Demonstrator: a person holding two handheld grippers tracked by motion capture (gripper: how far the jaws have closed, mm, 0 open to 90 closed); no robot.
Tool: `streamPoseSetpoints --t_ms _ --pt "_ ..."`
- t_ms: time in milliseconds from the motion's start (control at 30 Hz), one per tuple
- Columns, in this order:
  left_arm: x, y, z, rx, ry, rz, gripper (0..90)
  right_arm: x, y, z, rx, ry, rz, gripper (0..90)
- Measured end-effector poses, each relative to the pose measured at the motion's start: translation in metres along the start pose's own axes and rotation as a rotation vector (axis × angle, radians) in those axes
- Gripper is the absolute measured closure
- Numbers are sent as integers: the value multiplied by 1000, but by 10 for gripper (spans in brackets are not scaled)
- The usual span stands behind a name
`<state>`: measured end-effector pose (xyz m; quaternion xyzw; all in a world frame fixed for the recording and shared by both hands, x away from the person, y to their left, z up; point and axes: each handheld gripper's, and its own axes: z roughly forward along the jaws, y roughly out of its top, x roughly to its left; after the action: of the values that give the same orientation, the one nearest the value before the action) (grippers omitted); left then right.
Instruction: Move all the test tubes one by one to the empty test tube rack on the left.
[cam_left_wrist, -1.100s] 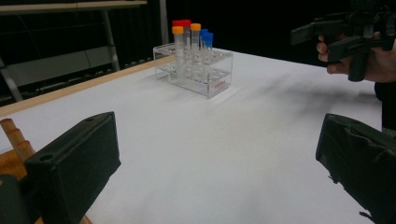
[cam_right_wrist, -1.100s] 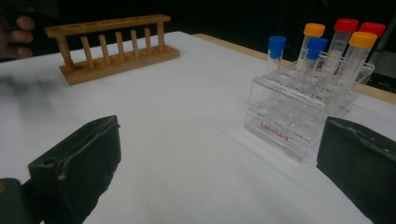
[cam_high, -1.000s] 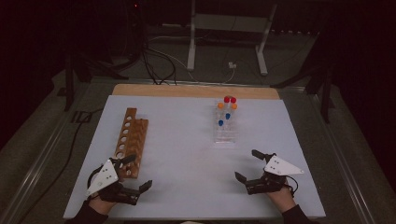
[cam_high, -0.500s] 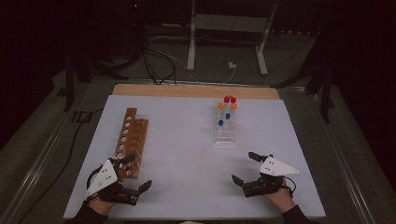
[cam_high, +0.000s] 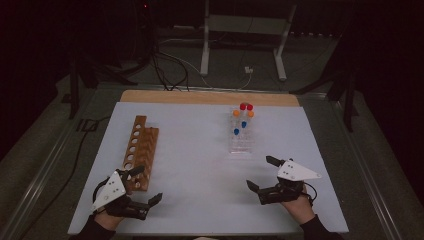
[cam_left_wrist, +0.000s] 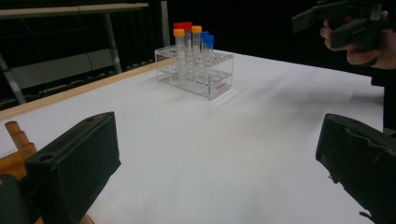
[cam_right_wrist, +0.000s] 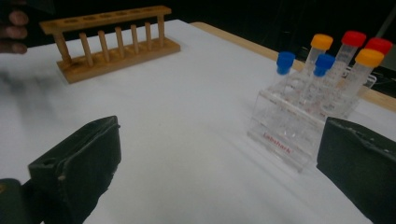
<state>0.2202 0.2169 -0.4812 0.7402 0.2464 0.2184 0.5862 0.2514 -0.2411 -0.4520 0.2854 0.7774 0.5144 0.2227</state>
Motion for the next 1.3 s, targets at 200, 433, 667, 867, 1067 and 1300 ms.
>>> streamPoseSetpoints --t_ms 200,433,667,867,1067,1300 --pt "0 0 0 -2 2 -5 4 -2 12 6 -8 -5 -8 0" --pt "0 0 0 -5 -2 -6 4 -7 27 16 -46 -22 3 0" --pt "1 0 -1 -10 -3 -14 4 -16 35 29 -64 -59 14 0" --pt "1 1 -1 -11 -5 -13 4 -20 41 40 -66 -85 34 0" --pt "1 0 -2 -10 -2 -16 4 -27 41 63 -25 -106 57 0" --pt "1 0 -2 -12 -3 -13 4 -33 37 86 33 -123 85 35"
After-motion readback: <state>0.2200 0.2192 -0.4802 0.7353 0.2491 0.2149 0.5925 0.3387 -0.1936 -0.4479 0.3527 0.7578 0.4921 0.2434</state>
